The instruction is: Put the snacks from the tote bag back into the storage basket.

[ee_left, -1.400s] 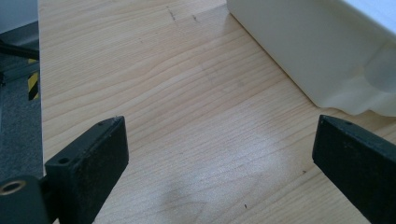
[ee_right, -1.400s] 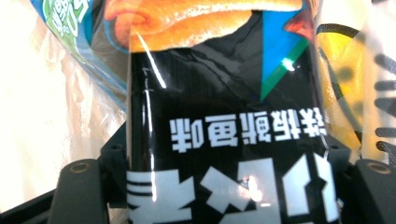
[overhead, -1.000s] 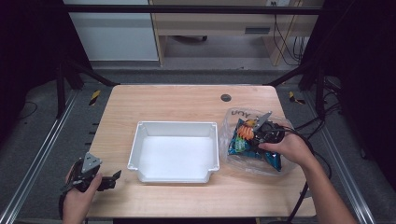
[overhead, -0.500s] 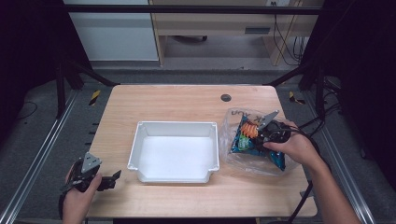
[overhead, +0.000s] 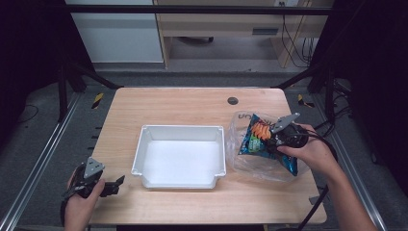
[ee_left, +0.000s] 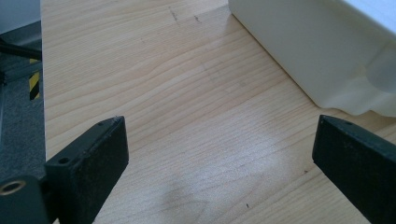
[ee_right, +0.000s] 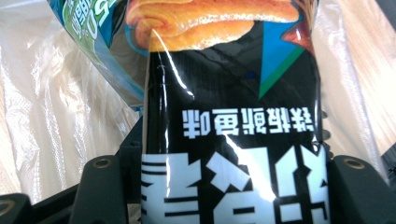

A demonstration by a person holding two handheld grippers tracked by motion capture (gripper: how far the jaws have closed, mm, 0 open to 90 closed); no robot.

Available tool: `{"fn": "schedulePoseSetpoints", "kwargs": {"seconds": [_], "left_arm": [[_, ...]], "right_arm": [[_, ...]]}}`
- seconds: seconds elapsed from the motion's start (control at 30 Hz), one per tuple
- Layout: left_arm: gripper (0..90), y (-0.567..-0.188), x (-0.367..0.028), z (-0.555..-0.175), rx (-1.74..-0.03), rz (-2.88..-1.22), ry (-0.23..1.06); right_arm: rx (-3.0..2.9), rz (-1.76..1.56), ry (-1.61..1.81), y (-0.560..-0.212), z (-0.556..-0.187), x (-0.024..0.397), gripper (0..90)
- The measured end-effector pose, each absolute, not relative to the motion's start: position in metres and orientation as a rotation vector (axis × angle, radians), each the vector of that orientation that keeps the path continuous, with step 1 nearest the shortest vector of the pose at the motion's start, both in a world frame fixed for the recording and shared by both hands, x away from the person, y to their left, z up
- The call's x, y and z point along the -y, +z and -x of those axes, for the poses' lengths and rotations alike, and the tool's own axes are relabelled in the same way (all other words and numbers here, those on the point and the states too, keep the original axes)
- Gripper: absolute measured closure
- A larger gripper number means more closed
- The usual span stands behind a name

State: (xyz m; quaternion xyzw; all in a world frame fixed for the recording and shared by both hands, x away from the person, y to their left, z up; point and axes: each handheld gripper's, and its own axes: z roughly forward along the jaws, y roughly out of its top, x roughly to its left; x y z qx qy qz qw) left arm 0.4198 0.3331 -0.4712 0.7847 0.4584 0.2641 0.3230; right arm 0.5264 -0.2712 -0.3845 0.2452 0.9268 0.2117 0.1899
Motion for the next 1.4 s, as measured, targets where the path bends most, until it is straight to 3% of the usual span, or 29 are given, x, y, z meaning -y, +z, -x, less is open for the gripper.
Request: {"fn": "schedulePoseSetpoints", "kwargs": {"seconds": [1.4], "left_arm": [[3.2, -0.471, -0.335, -0.420, -1.211, -2.052, 0.695]], "right_arm": [[-2.448, -0.632, 0.761, -0.332, -0.514, 0.252, 41.2]]}}
